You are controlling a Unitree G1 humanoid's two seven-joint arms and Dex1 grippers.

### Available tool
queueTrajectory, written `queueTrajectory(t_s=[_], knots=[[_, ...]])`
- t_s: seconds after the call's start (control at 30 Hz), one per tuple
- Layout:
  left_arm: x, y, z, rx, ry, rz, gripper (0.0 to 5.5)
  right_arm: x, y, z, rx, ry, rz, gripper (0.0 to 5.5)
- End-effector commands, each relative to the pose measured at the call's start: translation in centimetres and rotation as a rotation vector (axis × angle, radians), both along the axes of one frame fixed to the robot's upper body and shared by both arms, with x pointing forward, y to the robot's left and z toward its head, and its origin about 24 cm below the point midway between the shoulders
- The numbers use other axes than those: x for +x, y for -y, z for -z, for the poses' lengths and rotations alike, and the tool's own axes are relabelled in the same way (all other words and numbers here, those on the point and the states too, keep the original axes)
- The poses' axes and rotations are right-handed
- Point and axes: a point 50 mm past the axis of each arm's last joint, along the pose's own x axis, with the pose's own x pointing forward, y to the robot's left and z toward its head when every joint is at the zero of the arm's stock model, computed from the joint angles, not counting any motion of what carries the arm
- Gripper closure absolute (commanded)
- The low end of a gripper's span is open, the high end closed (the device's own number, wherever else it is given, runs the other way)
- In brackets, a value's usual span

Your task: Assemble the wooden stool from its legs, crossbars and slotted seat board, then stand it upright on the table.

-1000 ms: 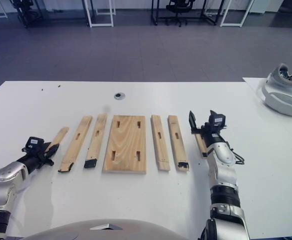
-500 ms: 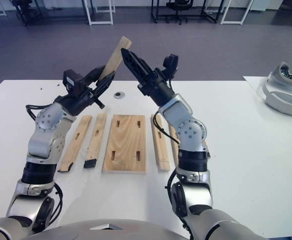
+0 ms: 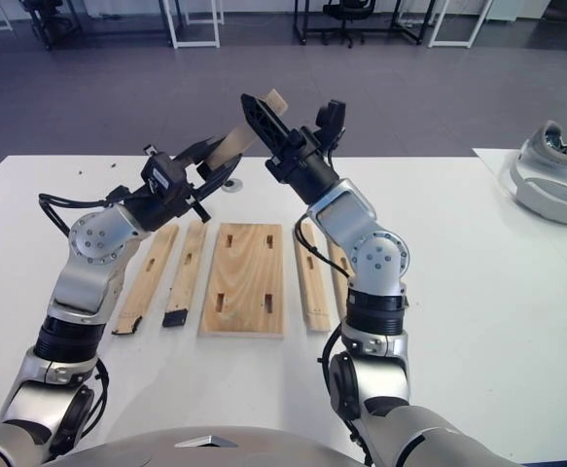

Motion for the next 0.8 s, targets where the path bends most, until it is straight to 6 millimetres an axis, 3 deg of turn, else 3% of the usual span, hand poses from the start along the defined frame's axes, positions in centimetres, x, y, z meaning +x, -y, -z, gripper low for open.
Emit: queueTrajectory(t_s=[0.03,0.13,0.17,0.23,0.33,0.47,0.57,0.8], knots=[[-0.5,0.3,-0.1,0.045,0.024,0.012,4.22,-0.5,-0.2,-0.3,-0.016,0.003,-0.002,4.7],[-0.8,0.5,0.5,0.064,-0.004,0.031,4.22,-0.7,0.4,0.5,-0.054,-0.01,0.071,5.09],[-0.8,0.6,0.9,0.073,-0.025,0.028,3.86,-0.6,1.4,1.3,-0.068,-0.032,0.146,5.09],[-0.9,-0.2,1.9,0.079,-0.064,-0.014,3.44,-0.9,5.0,3.8,-0.135,-0.098,0.362,5.09],[-1.0,-2.7,2.8,0.019,-0.122,-0.141,2.96,-3.3,9.4,8.6,-0.296,-0.201,0.546,5.09],[-0.5,-5.4,4.2,-0.168,-0.226,-0.316,2.44,-4.3,9.3,13.8,-0.44,-0.318,0.577,5.09],[-0.3,-6.4,4.5,-0.271,-0.272,-0.385,2.44,-4.0,9.0,14.8,-0.46,-0.325,0.606,5.09],[-0.4,-6.6,4.8,-0.311,-0.291,-0.409,2.44,-3.7,9.4,16.0,-0.544,-0.311,0.659,5.09]])
